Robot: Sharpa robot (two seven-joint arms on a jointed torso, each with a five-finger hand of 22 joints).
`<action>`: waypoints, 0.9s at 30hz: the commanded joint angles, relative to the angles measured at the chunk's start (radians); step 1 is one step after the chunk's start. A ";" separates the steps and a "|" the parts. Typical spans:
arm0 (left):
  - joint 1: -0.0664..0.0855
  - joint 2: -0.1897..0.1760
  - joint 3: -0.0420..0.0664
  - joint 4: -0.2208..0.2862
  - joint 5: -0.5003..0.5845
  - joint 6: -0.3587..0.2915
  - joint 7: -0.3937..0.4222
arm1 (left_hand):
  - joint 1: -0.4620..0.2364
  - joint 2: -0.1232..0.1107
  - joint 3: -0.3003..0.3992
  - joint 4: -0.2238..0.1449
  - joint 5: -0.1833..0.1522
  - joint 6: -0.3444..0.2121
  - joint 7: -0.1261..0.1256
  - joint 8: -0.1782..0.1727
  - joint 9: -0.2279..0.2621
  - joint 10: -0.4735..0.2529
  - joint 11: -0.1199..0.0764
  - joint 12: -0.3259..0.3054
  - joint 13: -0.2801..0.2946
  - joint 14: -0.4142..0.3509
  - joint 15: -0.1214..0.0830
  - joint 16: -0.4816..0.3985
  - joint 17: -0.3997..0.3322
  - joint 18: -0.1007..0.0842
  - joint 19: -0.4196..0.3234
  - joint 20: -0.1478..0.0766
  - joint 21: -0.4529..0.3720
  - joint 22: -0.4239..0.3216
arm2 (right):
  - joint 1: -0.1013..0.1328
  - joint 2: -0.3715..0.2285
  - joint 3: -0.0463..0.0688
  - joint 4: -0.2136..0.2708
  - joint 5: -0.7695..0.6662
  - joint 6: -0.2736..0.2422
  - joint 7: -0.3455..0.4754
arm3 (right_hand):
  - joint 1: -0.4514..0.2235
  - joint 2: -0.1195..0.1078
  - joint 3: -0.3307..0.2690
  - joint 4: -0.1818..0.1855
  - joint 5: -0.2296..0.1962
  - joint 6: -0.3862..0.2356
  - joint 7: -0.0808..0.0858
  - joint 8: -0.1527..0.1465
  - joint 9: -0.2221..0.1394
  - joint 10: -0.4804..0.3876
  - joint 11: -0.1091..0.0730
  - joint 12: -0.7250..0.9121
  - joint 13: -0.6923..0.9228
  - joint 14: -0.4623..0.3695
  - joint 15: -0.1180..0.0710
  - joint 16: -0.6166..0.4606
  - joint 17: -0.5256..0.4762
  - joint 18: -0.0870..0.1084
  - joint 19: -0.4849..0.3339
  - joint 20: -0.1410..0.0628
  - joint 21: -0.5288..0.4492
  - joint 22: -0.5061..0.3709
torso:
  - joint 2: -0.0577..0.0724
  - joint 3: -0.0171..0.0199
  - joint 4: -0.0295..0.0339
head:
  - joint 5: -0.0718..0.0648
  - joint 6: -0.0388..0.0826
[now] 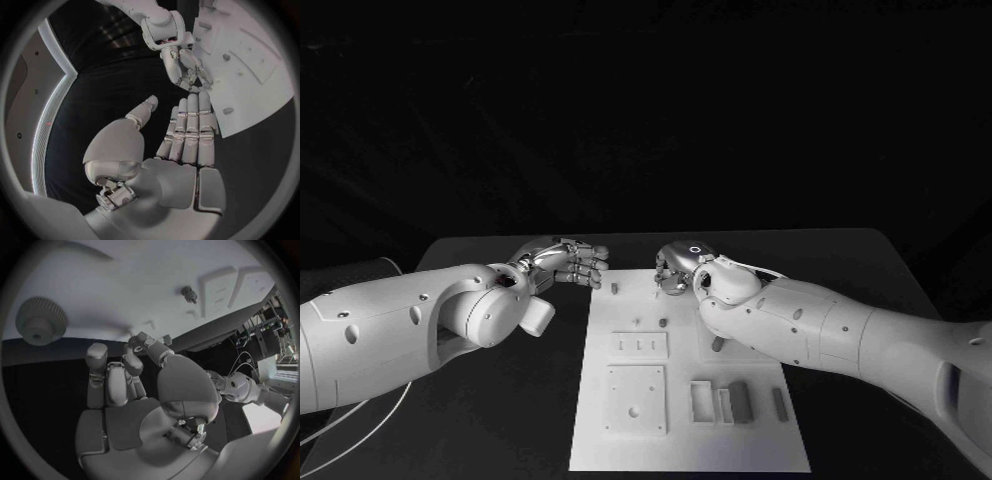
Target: Assemble the parts on the task board
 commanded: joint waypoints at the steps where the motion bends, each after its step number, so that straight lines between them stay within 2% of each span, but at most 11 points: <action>1: 0.001 0.002 0.001 0.001 0.001 0.020 0.001 | -0.002 0.000 -0.002 -0.002 -0.005 -0.005 -0.002 -0.006 0.001 -0.007 0.003 -0.006 0.001 0.004 0.003 -0.005 0.002 0.013 -0.003 -0.006 -0.007 0.001 | 0.000 0.001 0.000 0.000 0.009 -0.002 0.000 | -0.006 -0.004 0.001 0.001 -0.002 -0.003 0.010 -0.006 0.000 -0.006 0.001 -0.006 -0.002 -0.008 0.001 -0.006 -0.003 0.114 0.000 0.005 -0.007 0.016 | 0.000 0.0004 -0.0001 | 0.001 -0.001; 5: 0.001 0.002 0.001 0.001 0.001 0.023 -0.001 | -0.003 -0.001 -0.002 -0.002 -0.006 -0.006 -0.001 -0.007 0.002 -0.009 0.003 -0.007 0.001 0.004 0.003 -0.006 0.002 0.013 -0.003 -0.006 -0.007 0.001 | 0.000 0.001 0.000 0.000 0.014 -0.006 0.001 | -0.008 -0.016 0.000 0.002 -0.007 -0.035 0.020 -0.028 -0.010 -0.009 0.010 -0.007 -0.002 -0.009 0.008 -0.006 -0.005 0.114 0.000 0.004 -0.010 0.015 | 0.000 0.0000 -0.0001 | 0.001 -0.001; 15: 0.001 0.002 0.001 0.001 0.001 0.016 0.004 | -0.005 -0.002 -0.003 -0.001 -0.008 -0.010 0.002 -0.010 0.002 -0.010 0.004 -0.010 0.002 0.004 0.003 -0.008 0.004 0.013 -0.004 -0.006 -0.008 0.001 | 0.000 0.000 0.000 0.000 0.021 -0.017 -0.002 | -0.016 -0.026 0.000 0.004 -0.014 -0.066 0.033 -0.049 -0.021 -0.011 0.022 -0.007 -0.002 -0.009 0.019 -0.006 -0.008 0.114 0.003 0.002 -0.013 0.015 | 0.000 0.0002 -0.0002 | -0.001 0.000; 27: 0.001 0.001 0.001 0.001 0.001 0.016 0.005 | -0.004 -0.002 -0.003 0.000 -0.008 -0.012 0.003 -0.012 0.002 -0.010 0.004 -0.010 0.003 0.005 0.003 -0.009 0.006 0.013 -0.003 -0.006 -0.008 0.002 | 0.000 -0.004 0.000 0.002 0.027 -0.020 -0.001 | -0.016 -0.026 0.001 0.004 -0.014 -0.070 0.035 -0.051 -0.023 -0.012 0.024 -0.007 -0.003 -0.010 0.022 -0.006 -0.010 0.114 0.003 0.002 -0.013 0.015 | 0.000 0.0001 -0.0006 | -0.002 0.000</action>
